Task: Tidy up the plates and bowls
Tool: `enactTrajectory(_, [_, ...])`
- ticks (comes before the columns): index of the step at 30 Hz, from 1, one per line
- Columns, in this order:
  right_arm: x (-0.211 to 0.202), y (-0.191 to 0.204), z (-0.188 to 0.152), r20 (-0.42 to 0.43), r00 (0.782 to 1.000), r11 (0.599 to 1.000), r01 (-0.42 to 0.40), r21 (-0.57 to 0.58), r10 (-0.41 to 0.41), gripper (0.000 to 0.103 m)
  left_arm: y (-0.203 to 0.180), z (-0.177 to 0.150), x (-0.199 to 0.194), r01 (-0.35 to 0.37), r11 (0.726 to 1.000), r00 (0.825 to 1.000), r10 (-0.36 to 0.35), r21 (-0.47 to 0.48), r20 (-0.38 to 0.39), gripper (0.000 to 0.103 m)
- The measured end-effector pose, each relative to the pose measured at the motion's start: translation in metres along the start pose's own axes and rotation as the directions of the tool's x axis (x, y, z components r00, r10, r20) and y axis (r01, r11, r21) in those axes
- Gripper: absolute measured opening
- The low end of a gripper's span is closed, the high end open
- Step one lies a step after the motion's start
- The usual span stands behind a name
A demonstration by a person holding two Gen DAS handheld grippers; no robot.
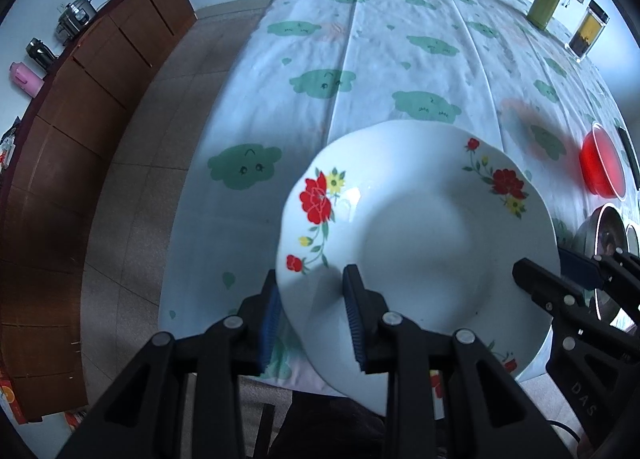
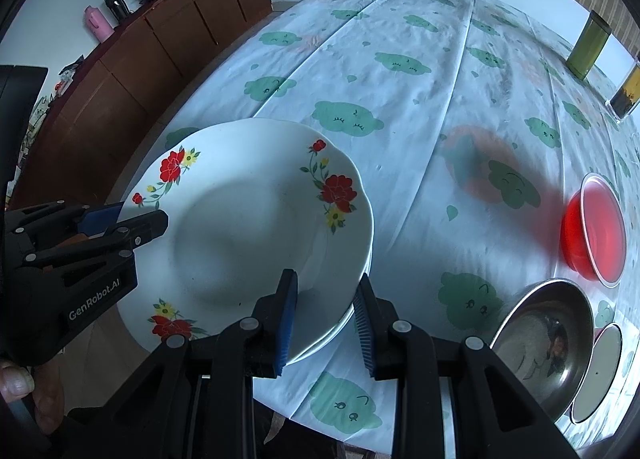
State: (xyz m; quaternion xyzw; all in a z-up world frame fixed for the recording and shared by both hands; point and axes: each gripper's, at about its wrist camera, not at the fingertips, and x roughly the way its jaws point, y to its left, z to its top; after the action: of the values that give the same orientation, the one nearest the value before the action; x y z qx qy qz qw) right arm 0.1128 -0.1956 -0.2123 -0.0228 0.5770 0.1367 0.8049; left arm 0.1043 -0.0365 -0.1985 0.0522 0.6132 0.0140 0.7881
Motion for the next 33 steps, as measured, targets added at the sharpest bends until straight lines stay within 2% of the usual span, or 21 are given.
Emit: enactTrajectory(33, [0.010, 0.009, -0.009, -0.012, 0.999, 0.999, 0.036, -0.025, -0.037, 0.030, 0.000, -0.008, 0.017, 0.030, 1.000, 0.999, -0.030, 0.005, -0.044, 0.031])
